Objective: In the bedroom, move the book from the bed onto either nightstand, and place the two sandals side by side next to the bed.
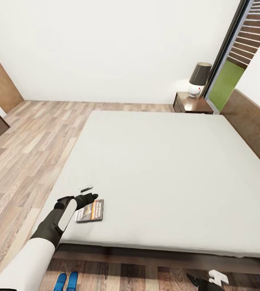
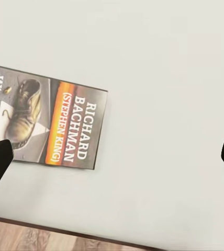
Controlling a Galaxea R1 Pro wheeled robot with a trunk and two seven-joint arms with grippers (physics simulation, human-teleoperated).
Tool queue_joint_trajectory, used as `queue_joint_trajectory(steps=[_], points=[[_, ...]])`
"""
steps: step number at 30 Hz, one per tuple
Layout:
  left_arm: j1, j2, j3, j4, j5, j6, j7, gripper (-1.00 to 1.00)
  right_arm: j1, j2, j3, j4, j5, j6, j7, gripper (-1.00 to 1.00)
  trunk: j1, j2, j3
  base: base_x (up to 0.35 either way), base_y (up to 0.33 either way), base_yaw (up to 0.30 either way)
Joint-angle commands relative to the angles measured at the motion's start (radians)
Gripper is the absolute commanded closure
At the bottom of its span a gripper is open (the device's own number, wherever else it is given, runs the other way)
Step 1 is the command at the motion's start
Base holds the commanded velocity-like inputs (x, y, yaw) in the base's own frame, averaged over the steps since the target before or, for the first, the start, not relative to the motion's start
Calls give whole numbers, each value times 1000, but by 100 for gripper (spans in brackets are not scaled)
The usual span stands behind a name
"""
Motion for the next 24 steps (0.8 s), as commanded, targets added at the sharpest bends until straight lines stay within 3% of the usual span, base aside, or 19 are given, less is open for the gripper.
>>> queue_joint_trajectory(steps=[1,24], points=[[0,1,-3,-1,10,4,9,-100,-1,0,-8,2,6,-3,5,-100,0,-2,-3,0,0,0],[0,1,-3,-1,10,4,9,-100,-1,0,-8,2,5,-5,5,-100,0,-2,-30,0,0,0]])
